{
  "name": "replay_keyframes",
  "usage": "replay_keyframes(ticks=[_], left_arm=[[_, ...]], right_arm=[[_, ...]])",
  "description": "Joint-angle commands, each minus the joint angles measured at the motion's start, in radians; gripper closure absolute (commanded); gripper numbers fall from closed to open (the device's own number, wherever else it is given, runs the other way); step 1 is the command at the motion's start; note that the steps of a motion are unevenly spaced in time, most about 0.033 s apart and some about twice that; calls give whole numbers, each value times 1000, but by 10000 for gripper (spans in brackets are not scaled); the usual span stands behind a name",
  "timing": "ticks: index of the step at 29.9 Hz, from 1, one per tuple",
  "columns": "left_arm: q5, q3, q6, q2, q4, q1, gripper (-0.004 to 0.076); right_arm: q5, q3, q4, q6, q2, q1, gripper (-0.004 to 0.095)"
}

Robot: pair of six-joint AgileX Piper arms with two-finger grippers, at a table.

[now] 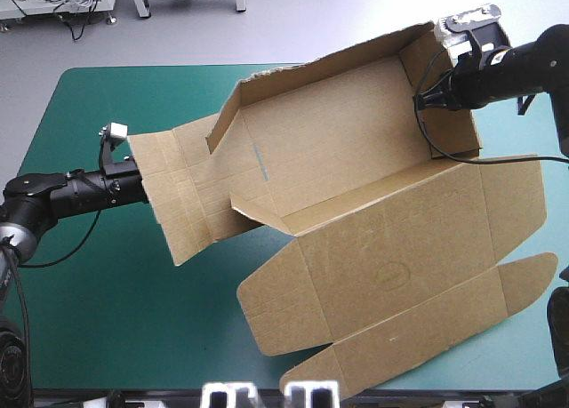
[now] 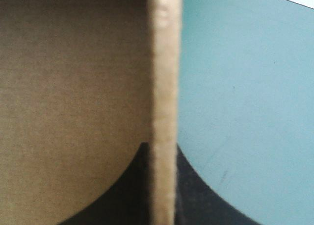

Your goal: Fold the box

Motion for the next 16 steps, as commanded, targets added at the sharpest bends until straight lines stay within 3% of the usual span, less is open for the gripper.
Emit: replay_keyframes(ticks=[1, 8, 16], left_arm=[[121, -25, -9, -43, -96, -56, 328], [121, -27, -7, -44, -118, -165, 272], [121, -29, -5, -77, -215, -176, 273]], right_arm=[[-11, -31, 58, 19, -6, -8, 926], [-52, -31, 0, 39, 28, -8, 926], [-120, -31, -63, 67, 36, -8, 926]])
